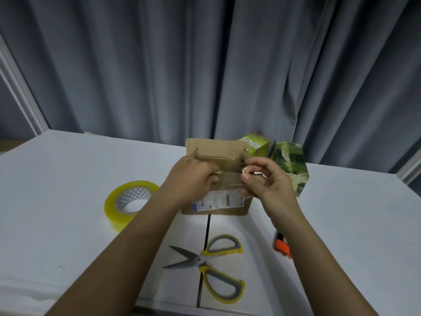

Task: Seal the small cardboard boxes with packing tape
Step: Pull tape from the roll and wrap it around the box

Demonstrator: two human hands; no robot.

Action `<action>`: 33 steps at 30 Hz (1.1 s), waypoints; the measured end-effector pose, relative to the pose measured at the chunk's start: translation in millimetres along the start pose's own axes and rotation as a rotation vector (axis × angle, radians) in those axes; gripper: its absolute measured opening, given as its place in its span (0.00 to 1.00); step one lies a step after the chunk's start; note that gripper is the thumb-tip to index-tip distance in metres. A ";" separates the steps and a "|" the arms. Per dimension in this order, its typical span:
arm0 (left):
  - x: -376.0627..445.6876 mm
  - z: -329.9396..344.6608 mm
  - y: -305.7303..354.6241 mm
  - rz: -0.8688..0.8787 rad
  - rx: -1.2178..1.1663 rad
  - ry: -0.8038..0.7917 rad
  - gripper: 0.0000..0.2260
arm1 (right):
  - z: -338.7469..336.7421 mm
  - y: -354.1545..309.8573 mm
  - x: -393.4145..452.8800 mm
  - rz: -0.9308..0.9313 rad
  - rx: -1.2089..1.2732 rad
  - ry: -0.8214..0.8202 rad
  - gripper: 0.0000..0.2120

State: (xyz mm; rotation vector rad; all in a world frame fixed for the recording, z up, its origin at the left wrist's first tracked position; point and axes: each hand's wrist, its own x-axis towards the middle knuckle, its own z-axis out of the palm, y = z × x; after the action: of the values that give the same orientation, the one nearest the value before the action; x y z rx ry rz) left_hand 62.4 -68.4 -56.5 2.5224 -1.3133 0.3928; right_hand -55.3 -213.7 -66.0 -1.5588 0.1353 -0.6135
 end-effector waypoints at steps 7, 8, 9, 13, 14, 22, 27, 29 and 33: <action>0.1 -15.7 -8.3 0.009 -0.030 -0.018 0.09 | 12.0 11.4 3.5 -0.030 -0.036 -0.085 0.15; -0.2 -16.0 -9.1 0.023 0.049 -0.009 0.13 | 13.2 13.2 4.3 -0.035 -0.042 -0.074 0.15; -0.7 -16.0 -11.1 0.017 0.124 -0.012 0.17 | 14.2 14.8 5.0 -0.042 -0.047 -0.062 0.15; -2.8 -10.2 -15.2 -0.123 0.206 -0.142 0.26 | 17.7 20.1 9.1 -0.046 -0.024 -0.040 0.15; -2.9 -8.0 -12.9 -0.125 0.168 -0.166 0.25 | 18.1 21.1 10.3 -0.051 -0.039 -0.037 0.15; -0.8 -7.6 -6.0 -0.199 -0.308 -0.228 0.08 | 22.4 26.6 14.3 -0.089 -0.029 -0.023 0.15; 7.5 -12.7 -2.3 -0.200 -0.429 -0.334 0.09 | 26.2 30.7 13.5 -0.112 -0.041 0.005 0.16; 10.9 -13.0 2.2 -0.175 -0.257 -0.306 0.06 | 27.4 31.4 14.0 -0.113 -0.021 0.006 0.16; 11.1 -12.8 3.3 -0.220 -0.256 -0.269 0.10 | 27.5 32.3 13.7 -0.083 0.031 0.009 0.15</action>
State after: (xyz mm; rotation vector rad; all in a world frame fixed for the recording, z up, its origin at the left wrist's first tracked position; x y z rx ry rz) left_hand 64.3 -74.0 -40.3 2.5229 -1.0730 -0.1570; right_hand -22.2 -198.7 -91.7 -1.5374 0.0672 -0.6847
